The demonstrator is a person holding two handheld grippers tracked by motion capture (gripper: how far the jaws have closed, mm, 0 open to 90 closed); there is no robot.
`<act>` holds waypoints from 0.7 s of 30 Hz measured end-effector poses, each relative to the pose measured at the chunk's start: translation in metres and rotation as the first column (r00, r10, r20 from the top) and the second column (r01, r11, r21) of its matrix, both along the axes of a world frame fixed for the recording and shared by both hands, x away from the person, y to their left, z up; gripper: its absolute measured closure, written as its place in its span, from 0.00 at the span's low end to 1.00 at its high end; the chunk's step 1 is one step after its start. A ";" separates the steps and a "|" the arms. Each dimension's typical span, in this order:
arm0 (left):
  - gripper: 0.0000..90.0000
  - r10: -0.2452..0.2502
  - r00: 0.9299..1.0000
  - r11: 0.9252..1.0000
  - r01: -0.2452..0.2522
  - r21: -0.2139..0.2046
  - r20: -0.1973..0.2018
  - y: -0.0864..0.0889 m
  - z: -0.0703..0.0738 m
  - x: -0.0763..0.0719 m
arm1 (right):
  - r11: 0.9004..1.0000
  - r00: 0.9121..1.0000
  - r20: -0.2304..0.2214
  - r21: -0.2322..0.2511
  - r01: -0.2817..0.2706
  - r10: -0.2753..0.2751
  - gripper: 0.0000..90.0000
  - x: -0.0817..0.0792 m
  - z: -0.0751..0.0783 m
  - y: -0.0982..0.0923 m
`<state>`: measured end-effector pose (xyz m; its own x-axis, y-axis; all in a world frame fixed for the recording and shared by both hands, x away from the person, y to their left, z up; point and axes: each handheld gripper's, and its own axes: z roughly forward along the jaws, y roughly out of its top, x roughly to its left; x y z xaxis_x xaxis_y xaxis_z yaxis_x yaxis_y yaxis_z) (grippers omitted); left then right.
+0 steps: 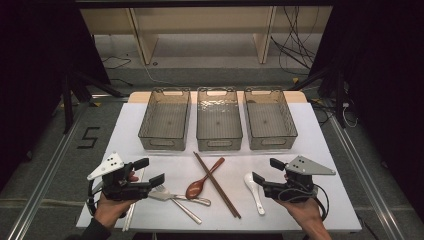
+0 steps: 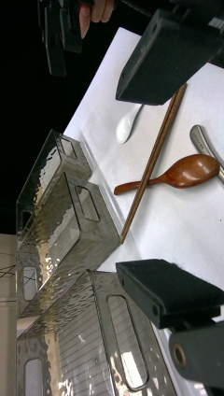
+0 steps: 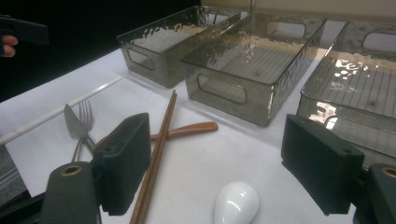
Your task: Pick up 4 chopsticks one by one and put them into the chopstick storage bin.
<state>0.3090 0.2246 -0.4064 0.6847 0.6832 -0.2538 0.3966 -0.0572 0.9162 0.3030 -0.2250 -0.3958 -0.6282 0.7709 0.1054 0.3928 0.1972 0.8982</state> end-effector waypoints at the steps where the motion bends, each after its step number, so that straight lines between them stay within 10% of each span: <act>1: 0.16 0.000 1.000 1.000 0.000 0.000 0.000 0.000 0.000 0.000 | 1.000 1.000 0.001 -0.005 0.001 -0.001 0.28 0.000 0.000 0.000; 21: 0.16 0.024 1.000 1.000 -0.024 -0.002 0.004 0.001 0.000 0.003 | 0.986 0.994 -0.100 -0.160 -0.048 0.032 0.36 0.012 0.005 0.026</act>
